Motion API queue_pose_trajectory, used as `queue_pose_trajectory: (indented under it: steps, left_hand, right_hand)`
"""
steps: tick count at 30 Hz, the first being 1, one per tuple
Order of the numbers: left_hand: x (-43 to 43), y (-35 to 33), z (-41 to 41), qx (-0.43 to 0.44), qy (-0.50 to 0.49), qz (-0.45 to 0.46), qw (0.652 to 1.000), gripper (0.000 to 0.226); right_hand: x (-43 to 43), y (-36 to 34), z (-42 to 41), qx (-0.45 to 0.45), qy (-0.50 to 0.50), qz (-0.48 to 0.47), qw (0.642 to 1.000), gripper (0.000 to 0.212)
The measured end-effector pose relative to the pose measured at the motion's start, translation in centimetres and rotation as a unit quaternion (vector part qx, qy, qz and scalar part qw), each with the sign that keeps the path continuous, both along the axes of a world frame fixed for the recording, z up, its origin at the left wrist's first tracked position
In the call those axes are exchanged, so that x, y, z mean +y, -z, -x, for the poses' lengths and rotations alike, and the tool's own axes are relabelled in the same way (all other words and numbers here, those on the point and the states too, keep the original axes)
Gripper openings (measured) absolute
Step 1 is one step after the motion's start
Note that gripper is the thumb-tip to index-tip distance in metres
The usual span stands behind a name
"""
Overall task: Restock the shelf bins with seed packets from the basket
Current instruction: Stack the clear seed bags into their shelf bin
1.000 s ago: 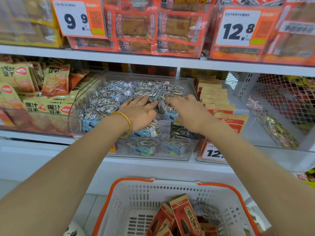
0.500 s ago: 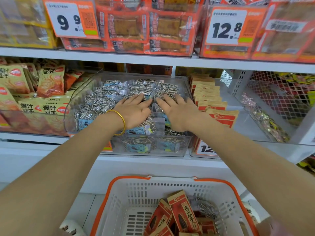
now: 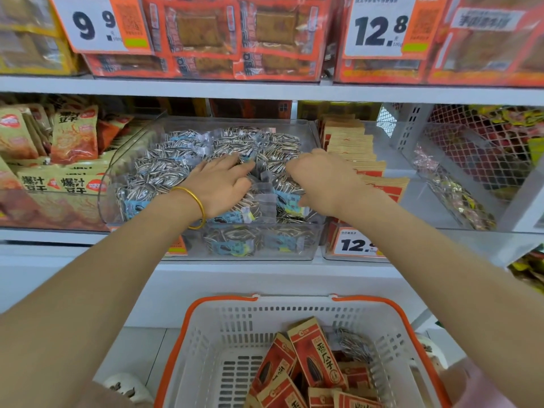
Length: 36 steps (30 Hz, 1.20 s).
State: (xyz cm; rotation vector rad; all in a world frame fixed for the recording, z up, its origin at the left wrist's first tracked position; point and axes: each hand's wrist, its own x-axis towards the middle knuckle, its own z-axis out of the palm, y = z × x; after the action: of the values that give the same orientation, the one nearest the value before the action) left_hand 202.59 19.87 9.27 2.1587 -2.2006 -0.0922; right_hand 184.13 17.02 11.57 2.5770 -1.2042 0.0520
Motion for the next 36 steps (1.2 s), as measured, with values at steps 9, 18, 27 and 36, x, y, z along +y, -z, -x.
queue_pose_trajectory:
  steps: [9,18,27,36]
  left_hand:
    - [0.1,-0.3,-0.1,-0.024,0.007,-0.028,0.999,0.055]
    - [0.0,-0.2,0.0,-0.013,0.003,-0.026,1.000,0.070]
    - [1.1,-0.4,0.7,0.053,0.031,0.159,0.985,0.070]
    - [10.7,11.3,7.4,0.035,0.288,0.114,0.950,0.031]
  right_hand:
    - [-2.7,-0.2,-1.1,-0.091,0.004,-0.132,0.987,0.047]
    - [-2.2,-0.2,-1.1,-0.033,0.014,-0.032,0.999,0.037]
    - [0.3,-0.7,1.2,-0.147,-0.036,0.014,0.988,0.039]
    - [5.0,16.4,10.8,-0.128,0.050,-0.270,0.953,0.021]
